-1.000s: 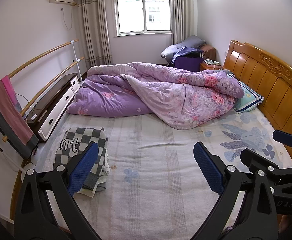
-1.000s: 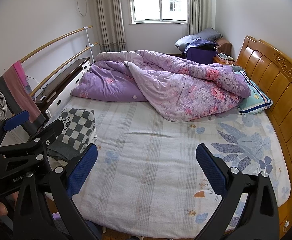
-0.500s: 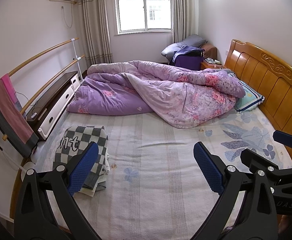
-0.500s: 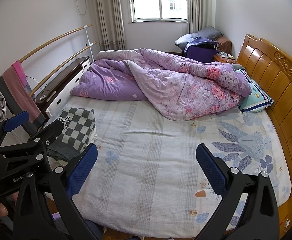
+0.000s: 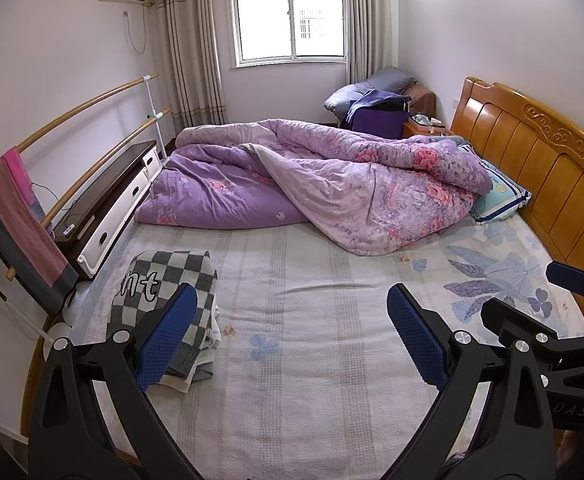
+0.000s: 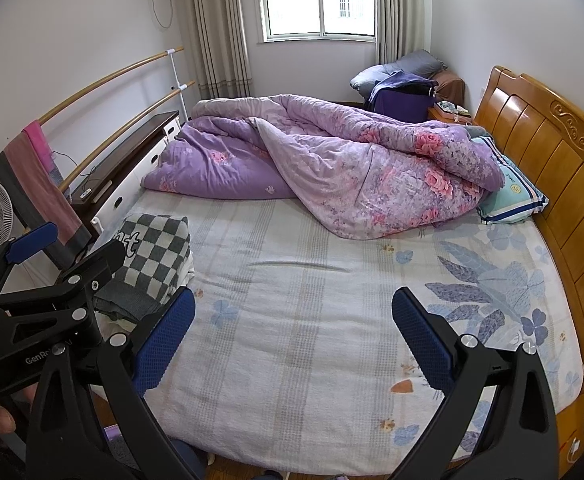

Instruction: Fold large clothes

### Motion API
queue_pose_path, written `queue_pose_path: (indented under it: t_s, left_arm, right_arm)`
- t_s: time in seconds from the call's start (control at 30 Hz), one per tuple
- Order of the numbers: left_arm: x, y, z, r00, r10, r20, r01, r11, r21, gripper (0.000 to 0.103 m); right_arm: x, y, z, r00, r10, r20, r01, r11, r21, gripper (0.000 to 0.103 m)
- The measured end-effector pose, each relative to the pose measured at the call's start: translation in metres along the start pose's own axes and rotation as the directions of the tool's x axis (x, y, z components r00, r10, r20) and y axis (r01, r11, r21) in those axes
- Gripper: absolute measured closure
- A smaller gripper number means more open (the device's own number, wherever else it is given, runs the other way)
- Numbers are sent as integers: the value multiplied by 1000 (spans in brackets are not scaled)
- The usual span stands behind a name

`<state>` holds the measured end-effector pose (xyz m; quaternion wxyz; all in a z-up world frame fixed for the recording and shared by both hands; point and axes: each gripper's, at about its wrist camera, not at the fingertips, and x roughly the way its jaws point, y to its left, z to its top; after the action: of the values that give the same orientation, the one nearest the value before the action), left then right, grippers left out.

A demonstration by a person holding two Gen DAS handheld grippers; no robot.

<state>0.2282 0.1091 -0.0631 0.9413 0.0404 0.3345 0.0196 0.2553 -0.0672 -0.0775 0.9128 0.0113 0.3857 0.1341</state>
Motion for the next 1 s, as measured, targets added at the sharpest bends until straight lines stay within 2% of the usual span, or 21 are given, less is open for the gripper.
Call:
queue_pose_path:
  t_s: [1.0]
  left_arm:
    - [2, 0, 3, 1000, 1, -2, -1, 1000, 3, 7]
  right_arm:
    - [4, -1, 1, 1000, 2, -2, -2, 1000, 1, 8]
